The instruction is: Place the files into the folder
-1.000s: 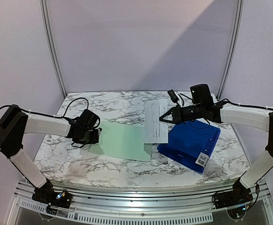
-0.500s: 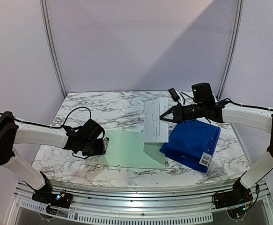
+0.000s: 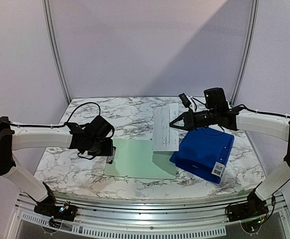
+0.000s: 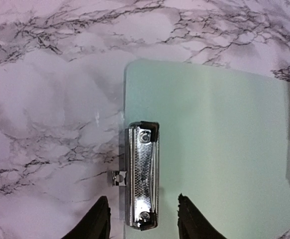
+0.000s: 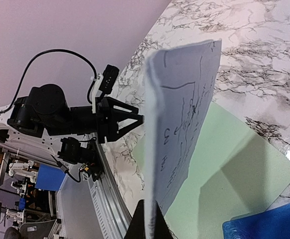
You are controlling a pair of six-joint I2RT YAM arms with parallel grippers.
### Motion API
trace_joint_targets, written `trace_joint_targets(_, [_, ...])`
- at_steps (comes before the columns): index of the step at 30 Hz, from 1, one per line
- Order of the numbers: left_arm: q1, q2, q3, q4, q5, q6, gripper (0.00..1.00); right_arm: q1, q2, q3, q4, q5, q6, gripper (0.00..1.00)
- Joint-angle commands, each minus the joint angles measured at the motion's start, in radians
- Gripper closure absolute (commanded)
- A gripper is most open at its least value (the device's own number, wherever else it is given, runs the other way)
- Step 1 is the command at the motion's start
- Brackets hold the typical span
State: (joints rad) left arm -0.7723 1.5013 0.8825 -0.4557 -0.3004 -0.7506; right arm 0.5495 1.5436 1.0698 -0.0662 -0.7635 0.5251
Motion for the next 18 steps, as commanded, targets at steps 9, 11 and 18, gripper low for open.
trace_joint_targets(9, [-0.009, 0.176, 0.143, -0.128, -0.066, 0.110, 0.41, 0.005, -0.009, -0.023, 0.043, -0.028, 0.033, 1.00])
trace_joint_targets(11, [-0.007, 0.194, 0.148, -0.117, -0.057, 0.116, 0.43, 0.005, -0.004, -0.022, 0.045, -0.027, 0.033, 1.00])
trace_joint_targets(18, [0.000, 0.248, 0.167, -0.091, -0.037, 0.123, 0.56, 0.005, 0.013, -0.018, 0.054, -0.029, 0.038, 1.00])
